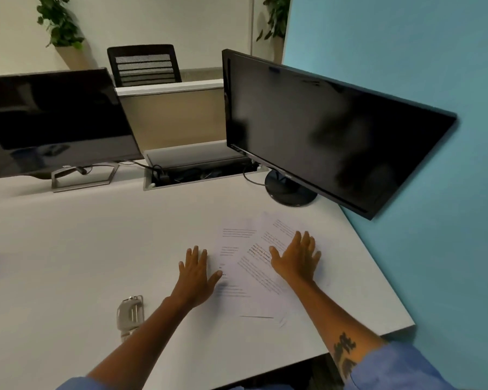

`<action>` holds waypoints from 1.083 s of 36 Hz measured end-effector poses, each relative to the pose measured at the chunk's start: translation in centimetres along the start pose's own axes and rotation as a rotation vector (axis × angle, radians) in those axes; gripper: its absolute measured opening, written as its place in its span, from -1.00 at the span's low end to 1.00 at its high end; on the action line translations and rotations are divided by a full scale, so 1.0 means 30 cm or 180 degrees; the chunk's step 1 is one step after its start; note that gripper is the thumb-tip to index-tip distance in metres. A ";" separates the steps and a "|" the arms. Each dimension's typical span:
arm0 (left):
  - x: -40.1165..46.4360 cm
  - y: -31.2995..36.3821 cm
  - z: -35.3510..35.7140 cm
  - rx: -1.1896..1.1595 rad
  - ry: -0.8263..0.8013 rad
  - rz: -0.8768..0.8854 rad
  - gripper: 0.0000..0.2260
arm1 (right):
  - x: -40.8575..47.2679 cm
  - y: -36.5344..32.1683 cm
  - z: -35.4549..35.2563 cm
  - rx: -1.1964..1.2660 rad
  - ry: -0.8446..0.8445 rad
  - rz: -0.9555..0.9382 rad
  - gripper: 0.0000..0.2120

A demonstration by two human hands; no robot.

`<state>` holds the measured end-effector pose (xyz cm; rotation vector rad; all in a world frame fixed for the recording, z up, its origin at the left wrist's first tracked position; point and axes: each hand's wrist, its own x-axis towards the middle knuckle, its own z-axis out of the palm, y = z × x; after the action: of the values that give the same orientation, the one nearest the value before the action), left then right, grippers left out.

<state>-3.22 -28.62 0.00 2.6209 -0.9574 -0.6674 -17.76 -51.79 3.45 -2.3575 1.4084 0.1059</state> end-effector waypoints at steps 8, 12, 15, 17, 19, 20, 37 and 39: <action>0.008 0.036 0.046 0.0227 -0.0310 -0.0205 -0.28 | 0.045 0.116 -0.007 0.0157 -0.0213 0.0534 0.07; 0.005 0.035 0.058 0.0319 -0.0345 -0.0243 -0.30 | 0.059 0.118 0.000 -0.0007 -0.0243 0.0363 0.10; -0.003 0.032 0.063 0.0353 -0.0346 -0.0232 -0.32 | 0.064 0.106 0.004 -0.0047 -0.0305 0.0190 0.14; -0.008 0.029 0.068 0.0401 -0.0333 -0.0222 -0.32 | 0.064 0.096 0.009 -0.0089 -0.0365 0.0058 0.17; -0.010 0.027 0.074 0.0426 -0.0337 -0.0207 -0.31 | 0.063 0.088 0.015 -0.0168 -0.0443 -0.0135 0.20; -0.010 0.028 0.077 0.0417 -0.0342 -0.0207 -0.30 | 0.064 0.085 0.017 -0.0192 -0.0483 -0.0251 0.20; -0.002 0.040 0.111 0.0388 -0.0278 -0.0305 -0.26 | 0.108 0.070 0.023 -0.0222 -0.0946 -0.1268 0.20; -0.001 0.042 0.114 0.0387 -0.0268 -0.0314 -0.25 | 0.111 0.067 0.022 -0.0208 -0.0936 -0.1297 0.19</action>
<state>-5.66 -29.85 -2.41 2.7819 -0.9243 -0.7717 -17.75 -55.16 1.39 -2.5050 0.7853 0.3712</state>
